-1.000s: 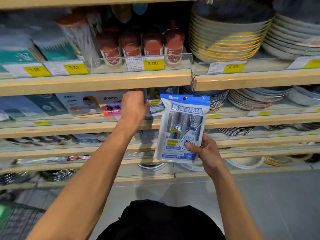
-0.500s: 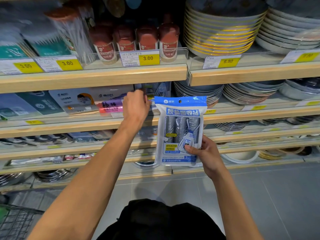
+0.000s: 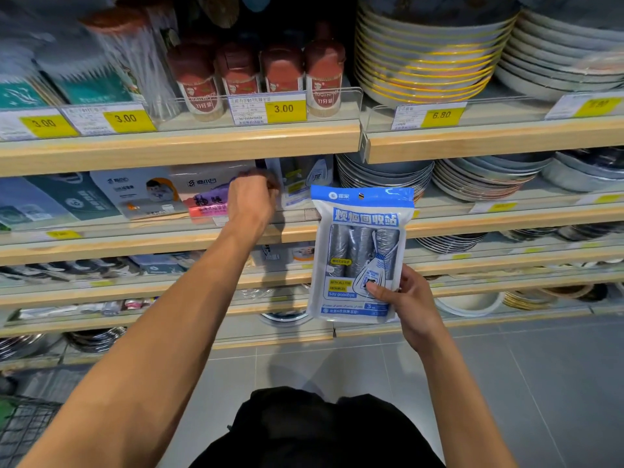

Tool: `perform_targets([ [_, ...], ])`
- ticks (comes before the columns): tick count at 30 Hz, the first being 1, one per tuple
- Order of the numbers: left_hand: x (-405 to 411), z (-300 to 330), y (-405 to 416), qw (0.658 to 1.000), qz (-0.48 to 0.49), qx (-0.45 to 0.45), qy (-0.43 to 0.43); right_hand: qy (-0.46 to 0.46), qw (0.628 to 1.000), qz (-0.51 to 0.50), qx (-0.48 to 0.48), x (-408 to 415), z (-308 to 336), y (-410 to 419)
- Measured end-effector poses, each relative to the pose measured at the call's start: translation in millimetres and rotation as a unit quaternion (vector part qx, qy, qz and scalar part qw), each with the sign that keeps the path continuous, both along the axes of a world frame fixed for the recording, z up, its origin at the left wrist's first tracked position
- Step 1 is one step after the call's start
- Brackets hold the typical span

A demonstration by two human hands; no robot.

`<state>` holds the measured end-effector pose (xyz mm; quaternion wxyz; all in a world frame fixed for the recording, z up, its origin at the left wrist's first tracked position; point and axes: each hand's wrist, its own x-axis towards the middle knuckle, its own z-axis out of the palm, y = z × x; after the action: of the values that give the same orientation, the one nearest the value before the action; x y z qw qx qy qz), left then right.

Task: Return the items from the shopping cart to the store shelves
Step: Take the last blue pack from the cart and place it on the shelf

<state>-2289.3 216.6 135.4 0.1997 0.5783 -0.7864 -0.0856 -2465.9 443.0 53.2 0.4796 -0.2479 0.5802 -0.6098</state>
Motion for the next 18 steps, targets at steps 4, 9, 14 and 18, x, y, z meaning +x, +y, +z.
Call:
perform_targets([
  [4, 3.2, -9.1, 3.2, 0.997, -0.023, 0.009, 0.074, 0.029, 1.000, -0.008, 0.000, -5.9, 4.6, -12.0],
  [9, 10.2, -21.5, 47.5, 0.939, -0.029, 0.094, 0.330, 0.047, 0.999, 0.025, 0.001, -2.1, 18.1, -47.4],
  [14, 35.7, -37.2, 72.2, 0.912, -0.104, 0.170, 0.359, 0.053, 0.997, 0.060, -0.005, 9.7, 35.6, -92.8],
  [18, 45.6, -30.1, 65.4, 0.895, -0.119, 0.233, 0.362, 0.063, 0.995, 0.079, -0.017, 14.9, 50.3, -127.5],
])
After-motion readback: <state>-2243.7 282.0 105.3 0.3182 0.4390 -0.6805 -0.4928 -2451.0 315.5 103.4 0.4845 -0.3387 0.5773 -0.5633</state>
